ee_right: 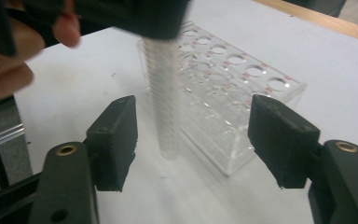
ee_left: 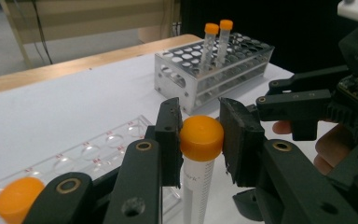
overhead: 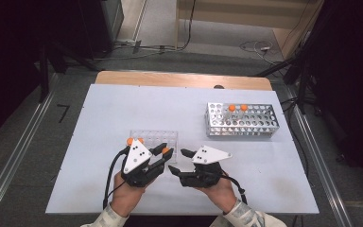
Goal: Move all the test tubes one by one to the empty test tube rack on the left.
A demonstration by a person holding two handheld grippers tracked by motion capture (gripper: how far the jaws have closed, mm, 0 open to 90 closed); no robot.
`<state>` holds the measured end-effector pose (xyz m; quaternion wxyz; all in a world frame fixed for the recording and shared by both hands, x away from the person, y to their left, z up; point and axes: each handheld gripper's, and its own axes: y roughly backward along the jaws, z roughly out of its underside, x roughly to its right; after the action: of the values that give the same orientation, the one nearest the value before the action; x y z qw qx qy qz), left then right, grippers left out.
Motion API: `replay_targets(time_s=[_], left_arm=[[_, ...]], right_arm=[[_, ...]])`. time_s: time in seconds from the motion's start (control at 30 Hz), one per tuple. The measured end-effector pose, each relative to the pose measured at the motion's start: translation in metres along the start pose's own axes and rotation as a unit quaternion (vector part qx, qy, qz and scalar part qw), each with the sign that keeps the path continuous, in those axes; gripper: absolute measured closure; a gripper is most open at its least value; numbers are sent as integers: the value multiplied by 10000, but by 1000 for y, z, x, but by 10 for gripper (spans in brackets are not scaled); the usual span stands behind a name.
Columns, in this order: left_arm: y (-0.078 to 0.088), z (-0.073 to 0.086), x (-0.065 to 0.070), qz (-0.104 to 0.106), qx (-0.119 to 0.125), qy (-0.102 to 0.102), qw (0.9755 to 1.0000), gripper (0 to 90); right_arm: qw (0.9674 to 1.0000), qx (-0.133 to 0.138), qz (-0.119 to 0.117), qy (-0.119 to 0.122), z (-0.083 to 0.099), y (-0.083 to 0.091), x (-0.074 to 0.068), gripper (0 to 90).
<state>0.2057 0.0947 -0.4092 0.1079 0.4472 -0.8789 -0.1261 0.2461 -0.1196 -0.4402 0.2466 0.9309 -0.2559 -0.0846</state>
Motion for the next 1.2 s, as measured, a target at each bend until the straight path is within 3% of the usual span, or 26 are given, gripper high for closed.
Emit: replay_targets(time_s=[0.37, 0.67, 1.2], left_arm=[[11, -11, -14, -255, 169, 40, 9995, 699], [17, -19, -24, -439, 320, 90, 9985, 699], [15, -20, -37, -752, 351, 85, 9965, 699]], right_arm=[[9996, -159, 83, -221, 5, -1, 17, 193], [9994, -187, 118, -269, 7, -1, 20, 189], [9993, -195, 161, -284, 8, -1, 20, 198]])
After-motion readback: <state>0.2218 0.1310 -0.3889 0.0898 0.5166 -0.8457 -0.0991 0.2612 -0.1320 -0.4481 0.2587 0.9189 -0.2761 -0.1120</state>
